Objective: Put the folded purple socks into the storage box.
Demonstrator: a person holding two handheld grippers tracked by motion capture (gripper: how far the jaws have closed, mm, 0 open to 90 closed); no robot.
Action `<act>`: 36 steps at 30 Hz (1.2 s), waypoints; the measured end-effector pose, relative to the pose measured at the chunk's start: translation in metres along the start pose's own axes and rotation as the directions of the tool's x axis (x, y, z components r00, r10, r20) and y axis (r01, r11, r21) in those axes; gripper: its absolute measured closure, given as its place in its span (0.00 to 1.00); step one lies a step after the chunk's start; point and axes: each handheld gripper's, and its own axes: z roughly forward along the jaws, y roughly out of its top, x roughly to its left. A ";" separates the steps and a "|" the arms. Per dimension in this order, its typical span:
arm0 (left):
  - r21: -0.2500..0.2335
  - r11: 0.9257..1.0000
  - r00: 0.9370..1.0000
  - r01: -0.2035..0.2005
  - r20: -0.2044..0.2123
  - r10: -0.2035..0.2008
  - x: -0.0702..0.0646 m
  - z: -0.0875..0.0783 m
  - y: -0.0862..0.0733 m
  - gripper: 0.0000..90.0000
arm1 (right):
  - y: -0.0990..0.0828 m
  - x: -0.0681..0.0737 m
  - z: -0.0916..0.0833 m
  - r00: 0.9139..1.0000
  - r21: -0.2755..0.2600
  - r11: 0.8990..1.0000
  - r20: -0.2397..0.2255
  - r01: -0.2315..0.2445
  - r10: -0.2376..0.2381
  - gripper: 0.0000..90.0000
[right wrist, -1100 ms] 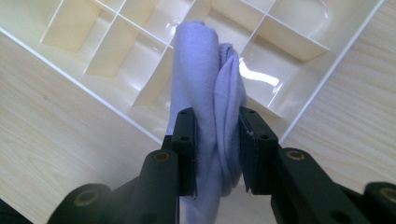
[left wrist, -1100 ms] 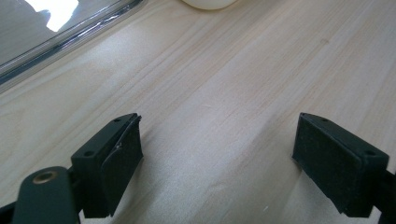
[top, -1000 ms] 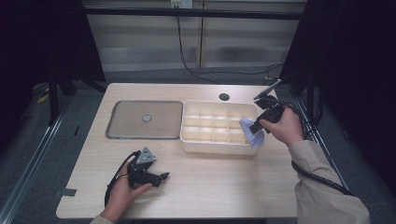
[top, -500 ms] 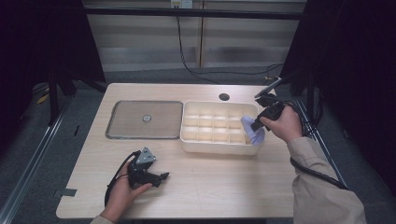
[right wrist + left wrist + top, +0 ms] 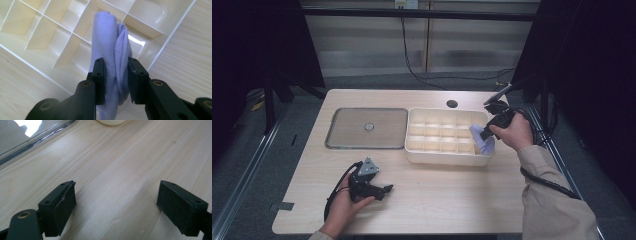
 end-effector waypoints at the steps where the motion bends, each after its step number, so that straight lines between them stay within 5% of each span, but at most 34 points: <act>1: 0.000 1.000 1.000 0.002 0.004 -0.002 0.000 0.000 0.000 0.17 | 0.000 0.000 0.001 1.000 0.002 1.000 0.002 0.003 -0.003 0.78; 36: -0.004 1.000 1.000 0.002 0.003 -0.002 0.000 0.000 0.000 0.17 | -0.011 -0.001 0.021 1.000 0.054 0.998 -0.001 0.026 -0.026 0.78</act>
